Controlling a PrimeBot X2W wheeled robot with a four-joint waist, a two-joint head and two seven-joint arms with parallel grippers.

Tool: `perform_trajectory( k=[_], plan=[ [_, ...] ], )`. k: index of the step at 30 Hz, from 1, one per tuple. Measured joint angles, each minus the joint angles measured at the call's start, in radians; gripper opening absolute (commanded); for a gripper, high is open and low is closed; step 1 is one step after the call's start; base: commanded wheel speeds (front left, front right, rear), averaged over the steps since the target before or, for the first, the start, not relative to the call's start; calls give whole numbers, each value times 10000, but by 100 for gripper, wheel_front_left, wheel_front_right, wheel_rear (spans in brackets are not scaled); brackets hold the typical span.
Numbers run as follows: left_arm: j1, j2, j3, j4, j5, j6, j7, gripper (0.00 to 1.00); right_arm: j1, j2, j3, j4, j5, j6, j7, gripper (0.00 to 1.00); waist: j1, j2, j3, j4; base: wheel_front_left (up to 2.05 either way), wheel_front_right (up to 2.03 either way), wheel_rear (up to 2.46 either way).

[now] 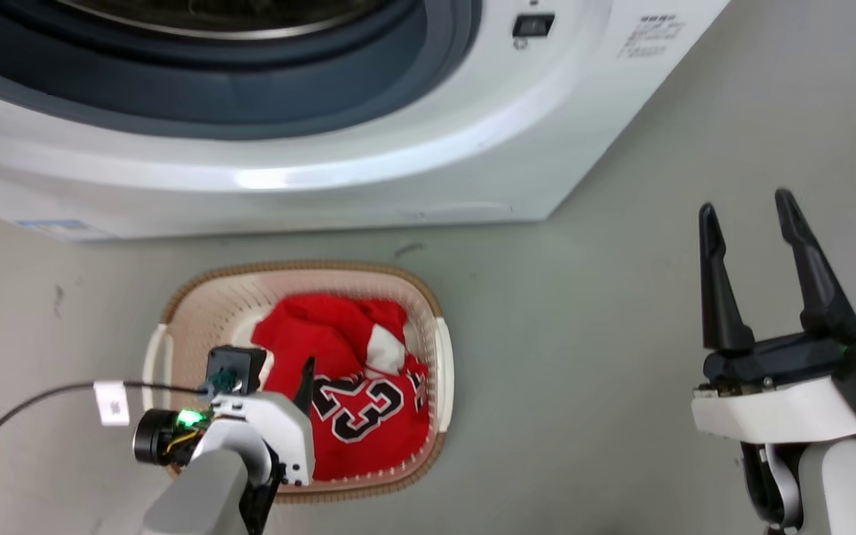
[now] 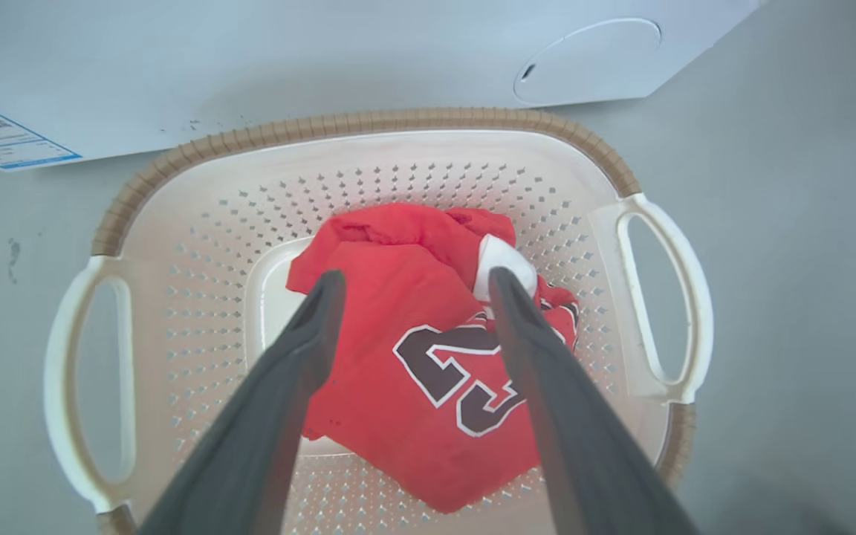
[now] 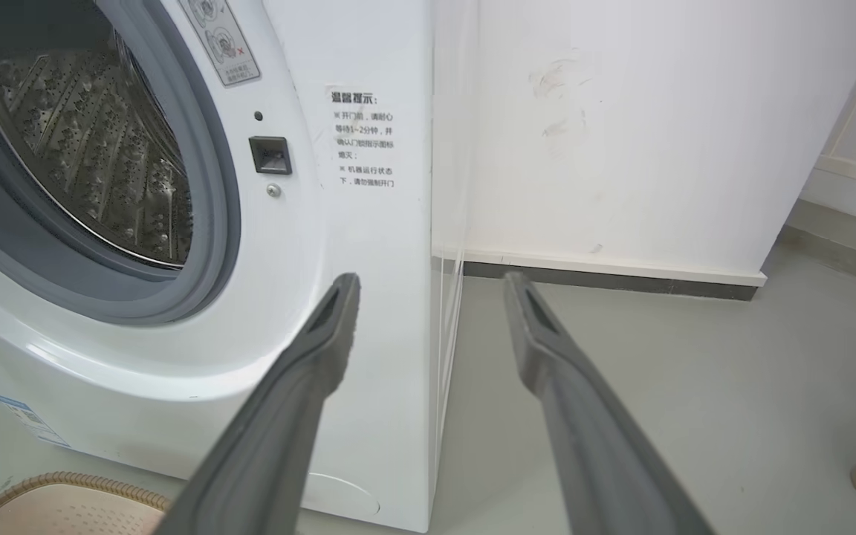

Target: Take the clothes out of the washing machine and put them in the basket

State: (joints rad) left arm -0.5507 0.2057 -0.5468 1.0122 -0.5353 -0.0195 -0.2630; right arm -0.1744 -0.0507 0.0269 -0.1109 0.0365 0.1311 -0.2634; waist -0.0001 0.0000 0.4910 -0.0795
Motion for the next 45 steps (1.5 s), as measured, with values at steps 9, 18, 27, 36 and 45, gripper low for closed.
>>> perform_trajectory(
  k=[9, 18, 27, 36, 45],
  plan=[
    [1680, -67, 1802, -2997, 1246, 587, 0, 100, 612, 0, -31, 194, -12, 0, -2, 100, -1, 0, -1314, 288, 0, 0, 0],
    [3413, -711, 3705, -5783, 2627, 786, 0, 100, 1211, -2, -146, 357, -13, 0, 0, 100, -1, 0, -2411, 549, 0, 0, 0],
    [4668, -1308, 5045, -8094, 3799, 802, 0, 100, 1731, -2, -176, 479, 8, 0, 0, 100, -1, 0, -3240, 729, 0, 0, 0],
    [5545, -1526, 5358, -9438, 4165, 815, 0, 100, 2152, 0, -215, 625, 130, 0, -2, 100, 0, 0, -3915, 762, 0, 0, 0],
    [6171, -1540, 5365, -9760, 3990, 897, 0, 100, 2576, 0, -192, 706, 232, 0, 0, 100, 0, 1, -4521, 692, 0, 0, 0]
  ],
)
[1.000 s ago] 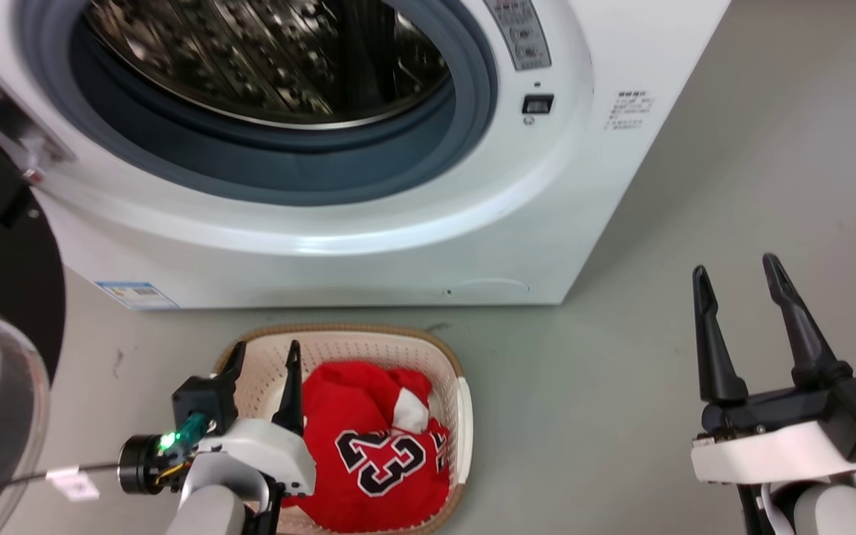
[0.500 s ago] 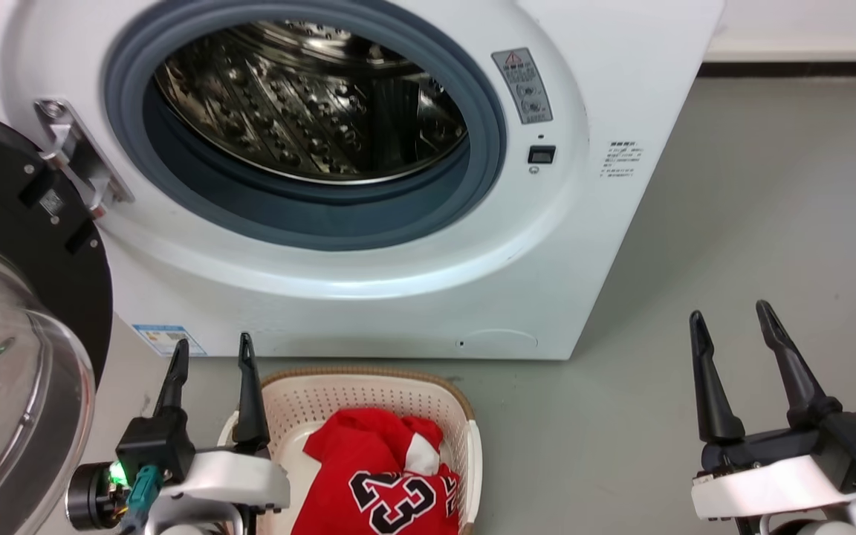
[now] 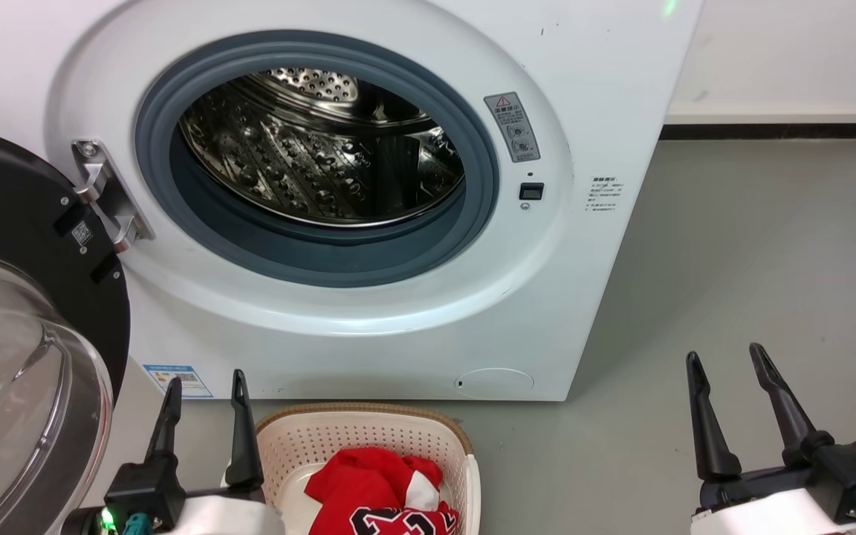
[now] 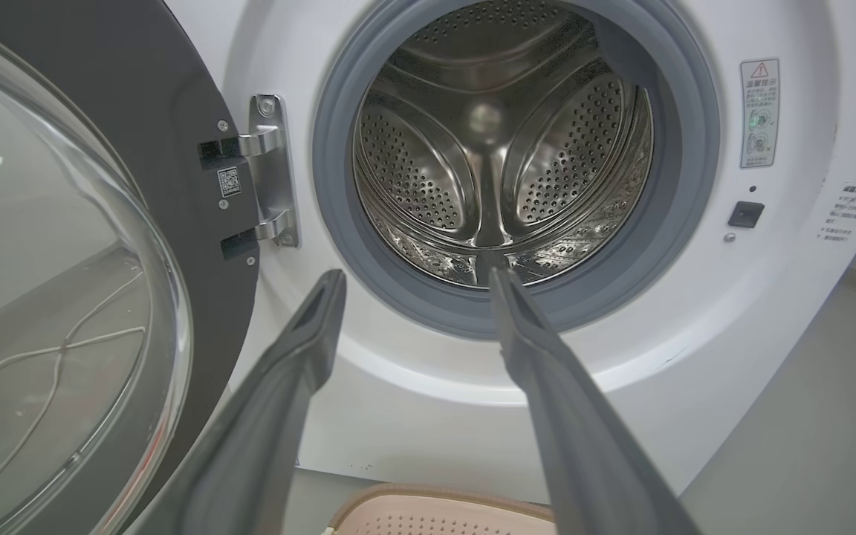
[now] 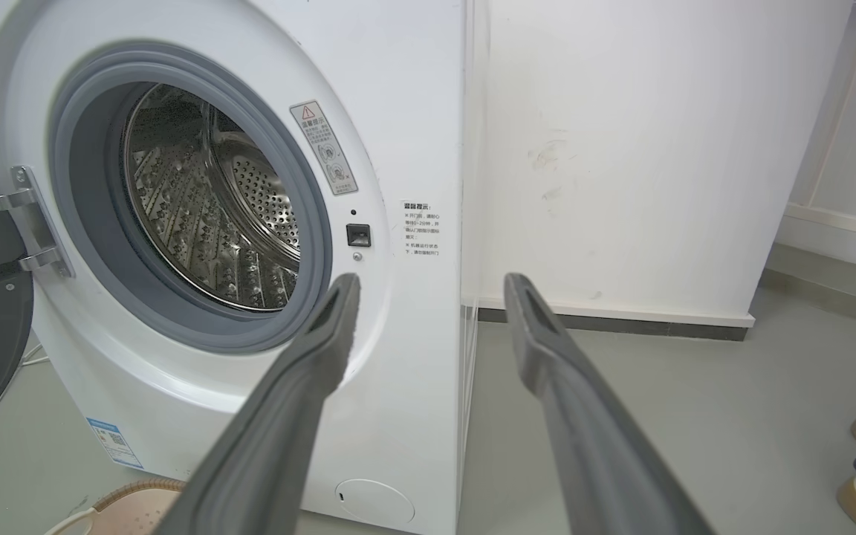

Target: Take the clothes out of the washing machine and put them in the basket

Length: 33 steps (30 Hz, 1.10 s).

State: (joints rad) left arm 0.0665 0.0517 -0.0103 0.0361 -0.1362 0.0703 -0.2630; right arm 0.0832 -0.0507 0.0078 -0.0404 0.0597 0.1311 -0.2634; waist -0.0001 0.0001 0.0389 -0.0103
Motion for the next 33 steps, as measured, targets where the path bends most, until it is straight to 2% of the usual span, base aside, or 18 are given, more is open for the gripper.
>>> perform_trajectory(
  k=[21, 22, 27, 33],
  plan=[
    [467, -4, -4, -109, 127, 102, 0, 100, 359, -2, 44, 71, 115, 0, -2, 100, 1, 0, -359, -133, 0, 0, 0],
    [473, -4, -13, -61, 138, 96, 2, 0, 361, -2, 48, 119, 115, 0, 0, 0, 1, 0, -361, -134, 0, 0, 0],
    [623, -10, -58, 414, 79, 90, 63, 0, 457, 0, 61, 550, 140, 0, 23, 0, 1, 0, -363, -135, 0, 0, 0],
    [599, -12, -8, 604, -1085, -75, 345, 0, 462, -35, 65, 738, 1404, 0, 217, 0, 0, 0, -363, -123, 0, 0, 0]
  ],
)
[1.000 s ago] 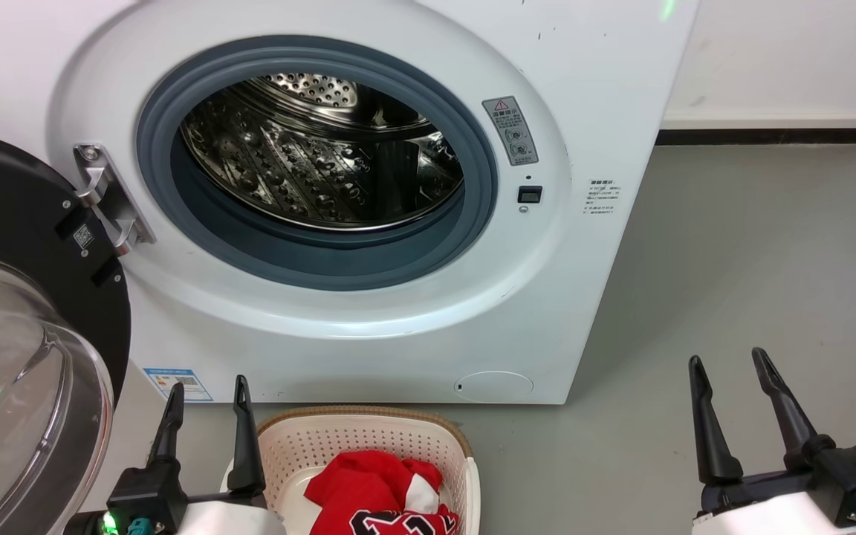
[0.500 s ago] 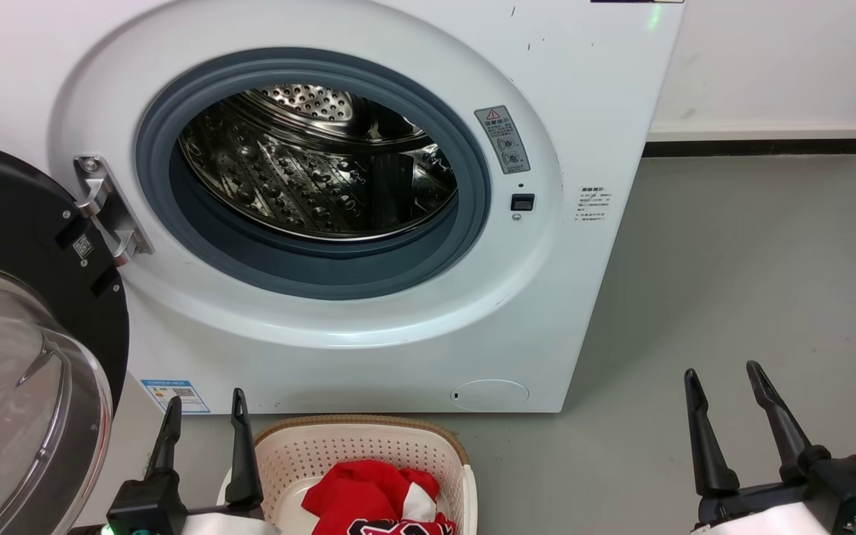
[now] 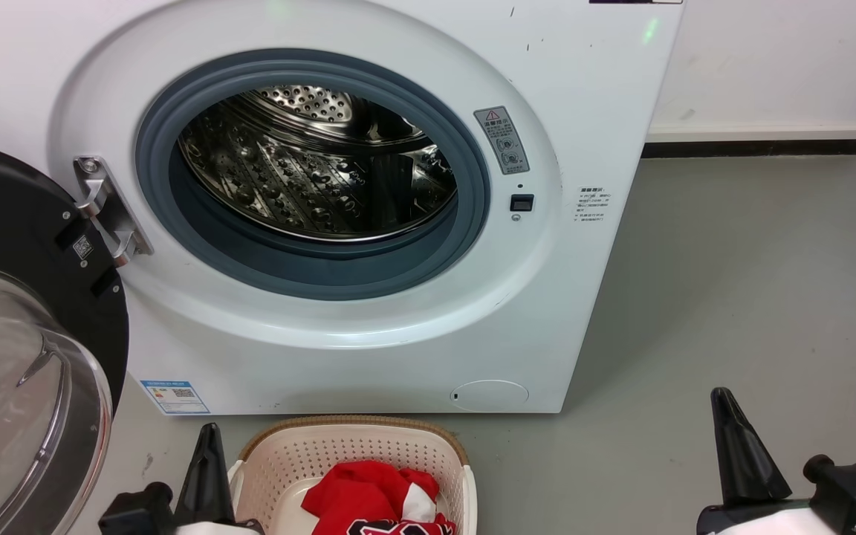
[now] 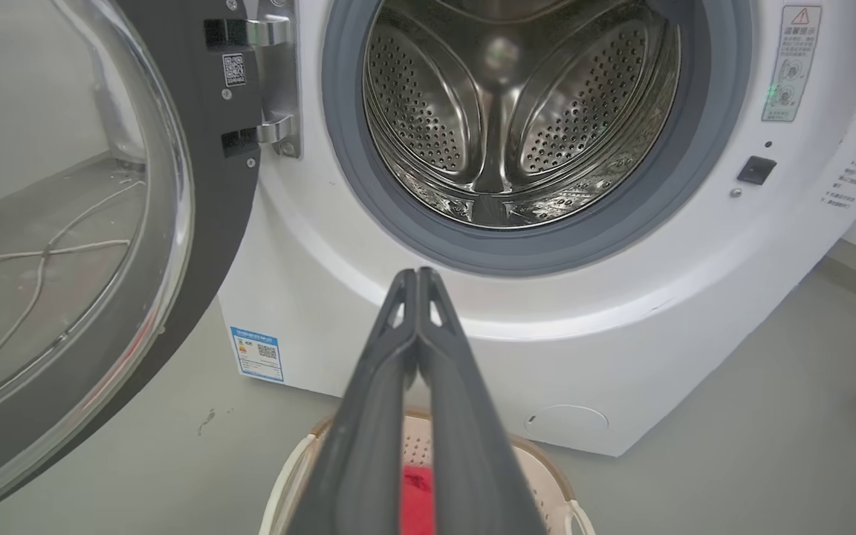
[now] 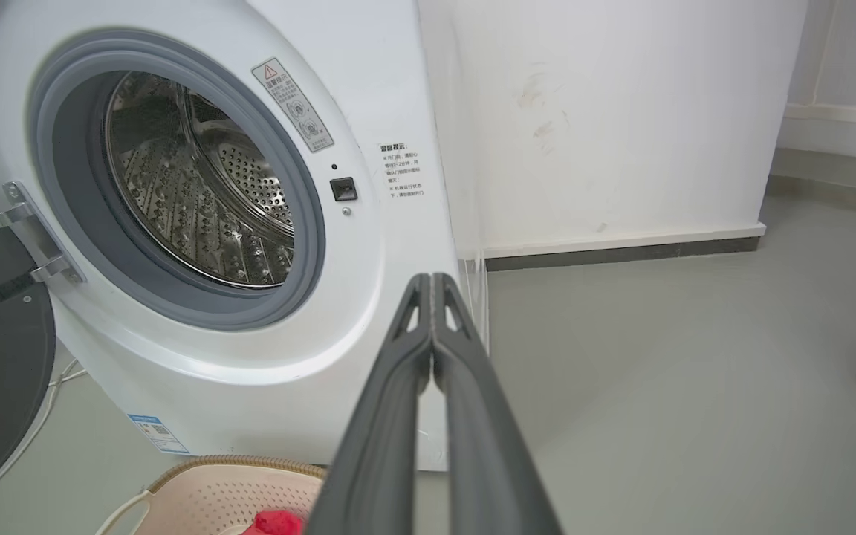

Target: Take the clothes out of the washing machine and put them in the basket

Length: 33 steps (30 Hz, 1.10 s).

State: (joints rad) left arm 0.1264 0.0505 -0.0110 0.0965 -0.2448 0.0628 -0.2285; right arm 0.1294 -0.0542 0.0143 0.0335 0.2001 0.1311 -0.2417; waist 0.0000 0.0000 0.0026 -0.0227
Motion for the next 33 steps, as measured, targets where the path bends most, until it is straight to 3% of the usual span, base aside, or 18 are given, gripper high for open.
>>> perform_trajectory(
  k=[33],
  plan=[
    [-888, 15, 453, 594, -5478, -727, 1304, 0, -879, -228, -111, 817, 5912, -2, 1116, 0, 0, 0, 2, 63, 0, 0, 0]
  ],
)
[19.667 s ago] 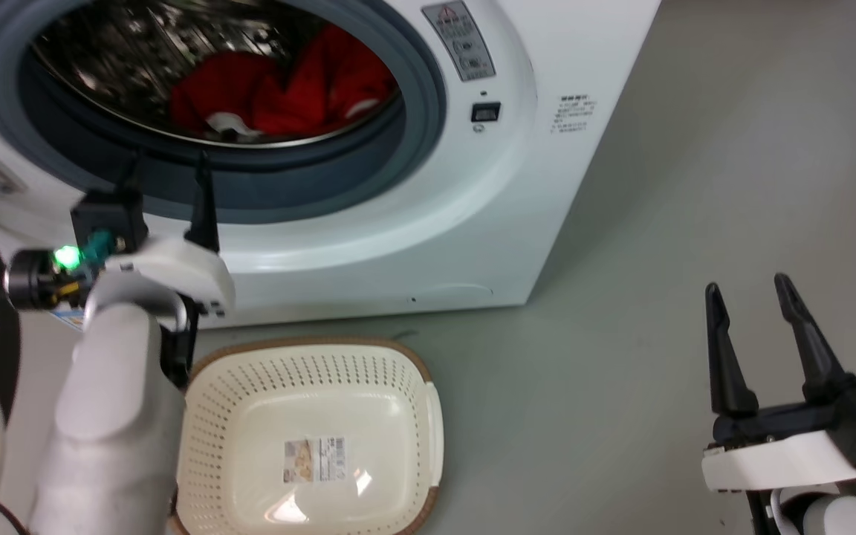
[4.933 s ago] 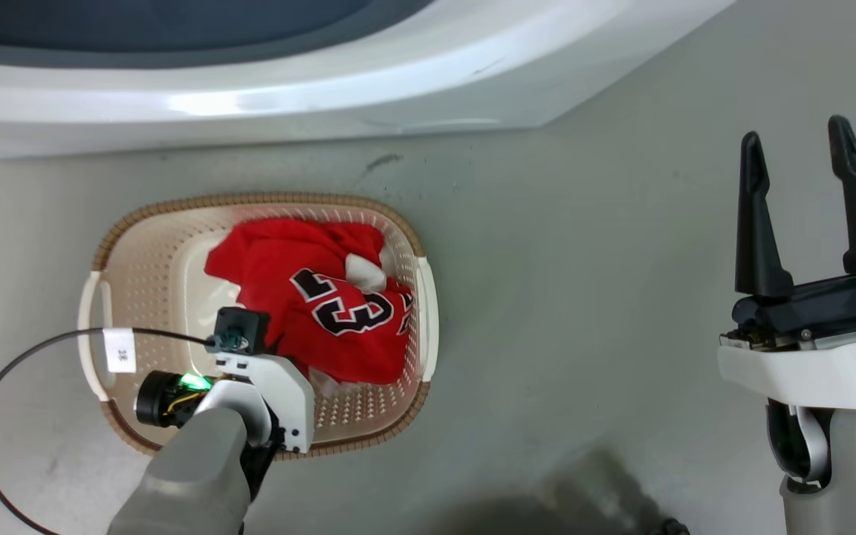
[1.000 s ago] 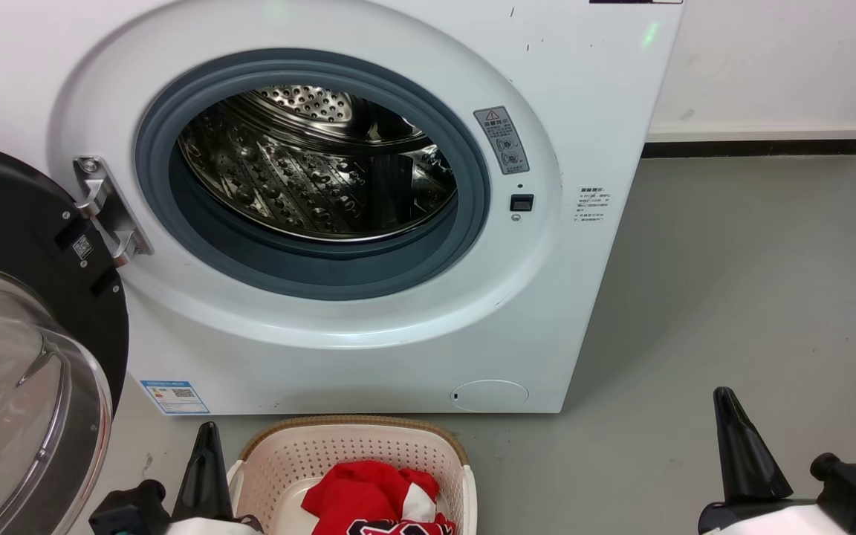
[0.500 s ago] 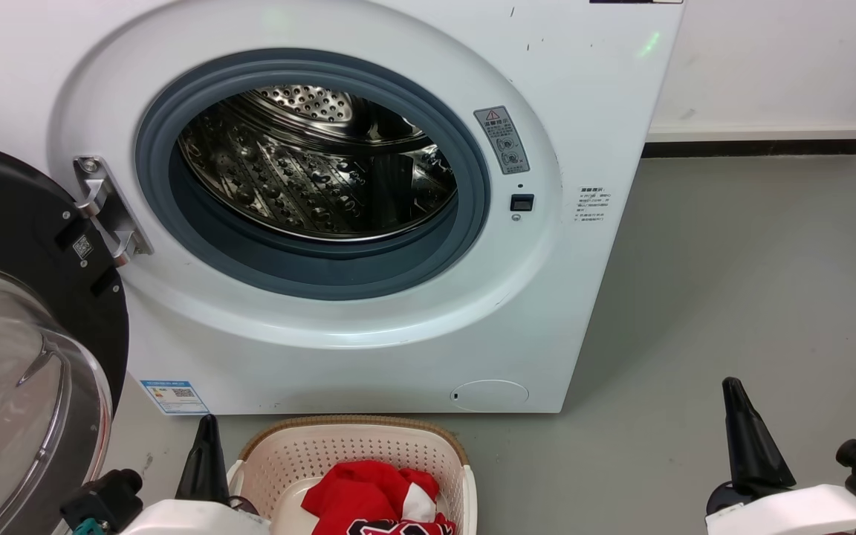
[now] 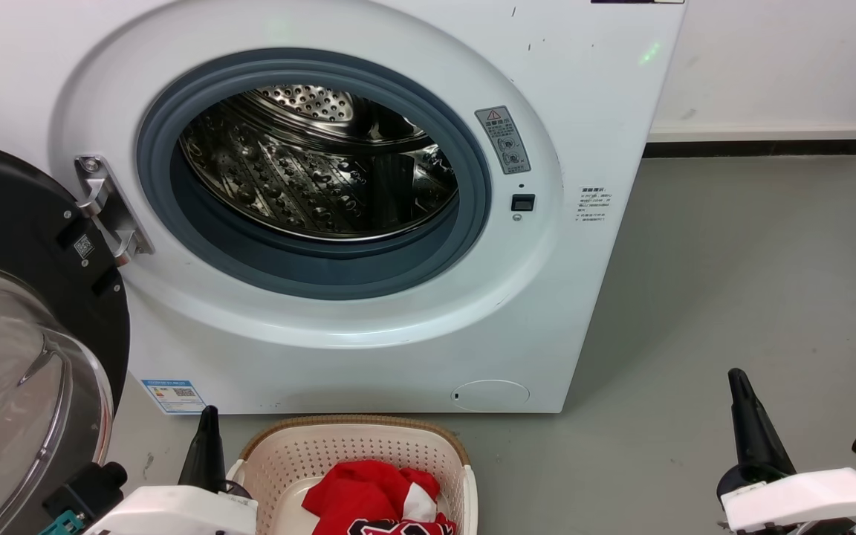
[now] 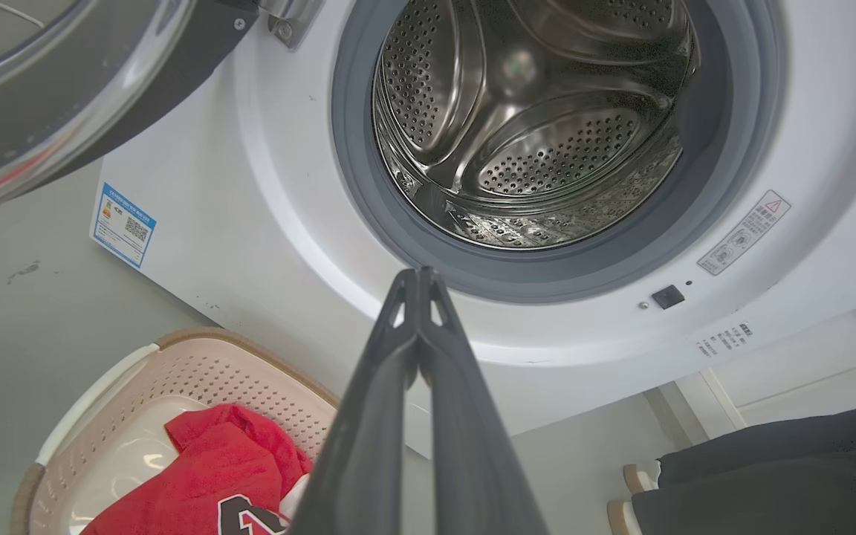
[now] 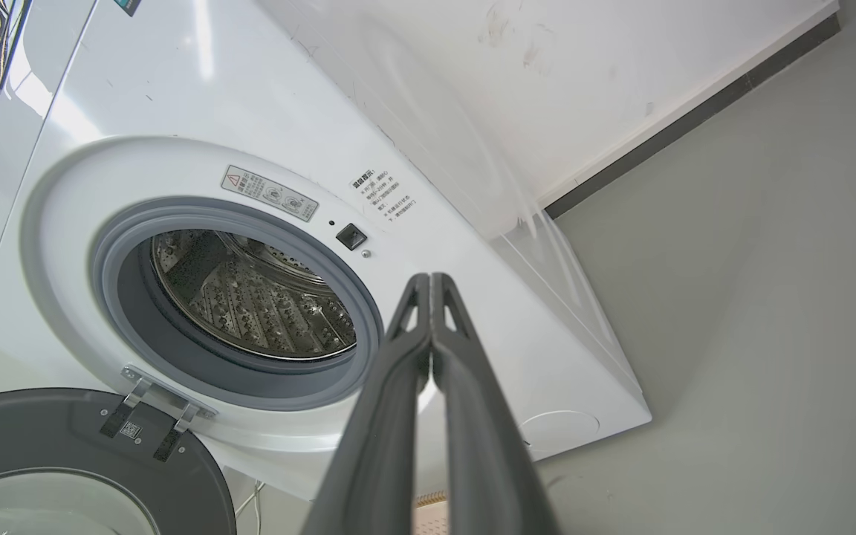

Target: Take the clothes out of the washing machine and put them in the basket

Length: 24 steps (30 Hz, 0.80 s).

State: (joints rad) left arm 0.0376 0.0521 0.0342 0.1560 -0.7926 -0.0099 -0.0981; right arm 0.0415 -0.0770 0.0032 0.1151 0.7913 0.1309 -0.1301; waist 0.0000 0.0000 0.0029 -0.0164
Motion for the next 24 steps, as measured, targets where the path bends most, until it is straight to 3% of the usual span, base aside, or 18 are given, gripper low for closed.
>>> perform_trajectory(
  k=[24],
  plan=[
    [-467, 6, 265, 322, -2922, -433, 750, 0, -425, -52, -209, 460, 3076, 0, 700, 0, 1, 0, 1, 45, 0, 0, 0]
  ],
)
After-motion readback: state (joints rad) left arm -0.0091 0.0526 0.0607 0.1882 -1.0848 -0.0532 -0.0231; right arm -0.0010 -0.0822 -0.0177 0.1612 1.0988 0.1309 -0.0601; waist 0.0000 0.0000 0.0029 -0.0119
